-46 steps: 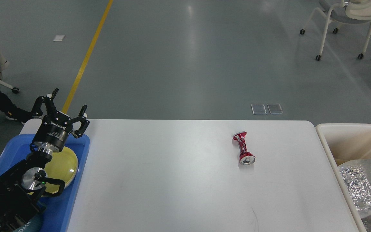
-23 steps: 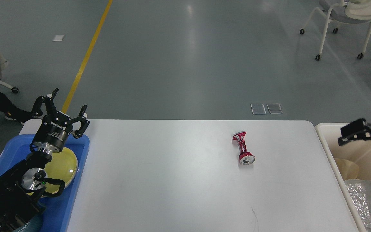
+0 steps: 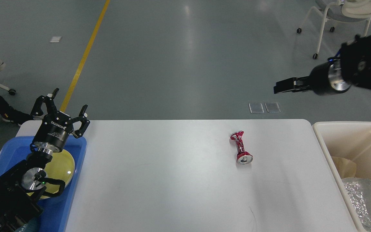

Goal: Tidy desktop
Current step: 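Reach the right gripper to the red crushed can and grasp it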

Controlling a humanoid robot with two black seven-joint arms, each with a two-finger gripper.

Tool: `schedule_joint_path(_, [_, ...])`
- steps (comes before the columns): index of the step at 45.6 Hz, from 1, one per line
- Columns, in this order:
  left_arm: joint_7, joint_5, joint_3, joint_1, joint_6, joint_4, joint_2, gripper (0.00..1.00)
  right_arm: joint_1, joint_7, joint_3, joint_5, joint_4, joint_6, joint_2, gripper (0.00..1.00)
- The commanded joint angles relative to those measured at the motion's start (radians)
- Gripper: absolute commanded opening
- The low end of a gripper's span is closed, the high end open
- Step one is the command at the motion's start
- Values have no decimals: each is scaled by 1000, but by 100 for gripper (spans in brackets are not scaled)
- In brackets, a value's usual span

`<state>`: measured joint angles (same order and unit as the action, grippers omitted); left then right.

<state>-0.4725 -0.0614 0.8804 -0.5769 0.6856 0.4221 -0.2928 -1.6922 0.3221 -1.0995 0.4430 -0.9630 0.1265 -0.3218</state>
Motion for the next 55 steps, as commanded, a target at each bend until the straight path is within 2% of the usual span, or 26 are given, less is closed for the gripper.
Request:
schedule_joint_path(1, [0,0,0,0,0,0,0,100,209,-2,84,-58,134,-54,156,100])
schedule_joint_path(9, [0,0,0,0,0,0,0,100,423,-8,56,-76,374,-68,282,100])
schedule_joint_path(14, [0,0,0,0,0,0,0,100,496,-15,55,-75,437,-68,306,100])
schedule_joint_path(24, [0,0,0,0,0,0,0,100,605,-77,61,-58,573,-70,334,100])
schedule_joint_path(36, [0,0,0,0,0,0,0,100,672,-172,87,-56,647,-70,363,100])
schedule_joint_path(48, [0,0,0,0,0,0,0,100,732,-218,153,-32,696,-74,383,100])
schedule_joint_path(55, [-2,0,0,0,-1,0,0,100,747,-222,168,-26,711,-77,391,100])
